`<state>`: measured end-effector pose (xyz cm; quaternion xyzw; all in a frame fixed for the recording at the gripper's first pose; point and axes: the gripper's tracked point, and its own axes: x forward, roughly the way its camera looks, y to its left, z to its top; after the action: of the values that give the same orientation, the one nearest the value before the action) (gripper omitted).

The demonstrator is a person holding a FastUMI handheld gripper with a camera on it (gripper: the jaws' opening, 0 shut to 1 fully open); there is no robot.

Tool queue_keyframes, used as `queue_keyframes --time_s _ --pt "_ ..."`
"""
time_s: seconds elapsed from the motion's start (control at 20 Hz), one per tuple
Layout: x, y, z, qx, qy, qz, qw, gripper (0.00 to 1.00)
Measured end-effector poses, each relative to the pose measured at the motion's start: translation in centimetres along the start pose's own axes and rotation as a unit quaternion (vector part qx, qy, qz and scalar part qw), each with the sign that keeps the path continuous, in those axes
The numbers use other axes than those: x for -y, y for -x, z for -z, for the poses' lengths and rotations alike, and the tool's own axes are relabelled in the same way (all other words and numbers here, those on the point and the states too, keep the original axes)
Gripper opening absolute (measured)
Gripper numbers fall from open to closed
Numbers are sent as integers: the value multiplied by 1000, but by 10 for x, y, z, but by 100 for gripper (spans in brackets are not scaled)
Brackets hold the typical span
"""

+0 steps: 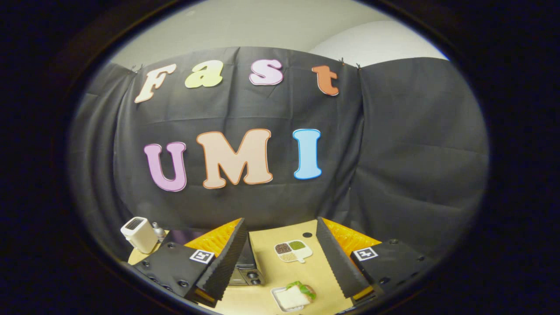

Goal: Open the toaster oven, put the food inside, and close the toaster oven door.

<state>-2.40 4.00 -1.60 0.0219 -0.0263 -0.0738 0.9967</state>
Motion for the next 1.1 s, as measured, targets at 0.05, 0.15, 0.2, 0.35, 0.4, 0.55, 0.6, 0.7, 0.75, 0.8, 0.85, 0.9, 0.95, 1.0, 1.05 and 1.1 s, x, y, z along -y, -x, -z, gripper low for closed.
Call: queue_keyframes --time_s 0.05,0.15,0.2,0.35,0.4,0.55,0.6,0.7,0.75,0.8,0.85,0.9,0.95,1.0,1.05,1.1 --pt "-7 1 6 -3 -1 -4 1000 99" --pt "-19 2 14 -8 -2 -13 1000 99" --pt "-26 3 17 -8 -3 -18 1000 99" --pt "-47 4 25 1 -6 -34 999 99" --pt "-52 4 28 7 -6 -36 999 99" --pt "-69 4 51 8 -12 -43 999 99" --pt "-75 4 61 5 -20 -47 999 99" --pt "-87 4 78 1 -39 -57 998 99" --pt "-92 2 87 0 -49 -61 997 99" --pt "-98 0 95 -2 -57 -65 996 99" --pt "-104 -3 105 -3 -60 -69 996 99" --pt "-112 -5 114 -5 -56 -75 996 99" --pt "-121 -7 124 -7 -48 -82 995 99" --pt "-131 -8 132 -7 -40 -91 995 99" --pt "-142 -10 141 -10 -34 -101 994 99" --pt "-153 -12 150 -14 -30 -109 994 99"
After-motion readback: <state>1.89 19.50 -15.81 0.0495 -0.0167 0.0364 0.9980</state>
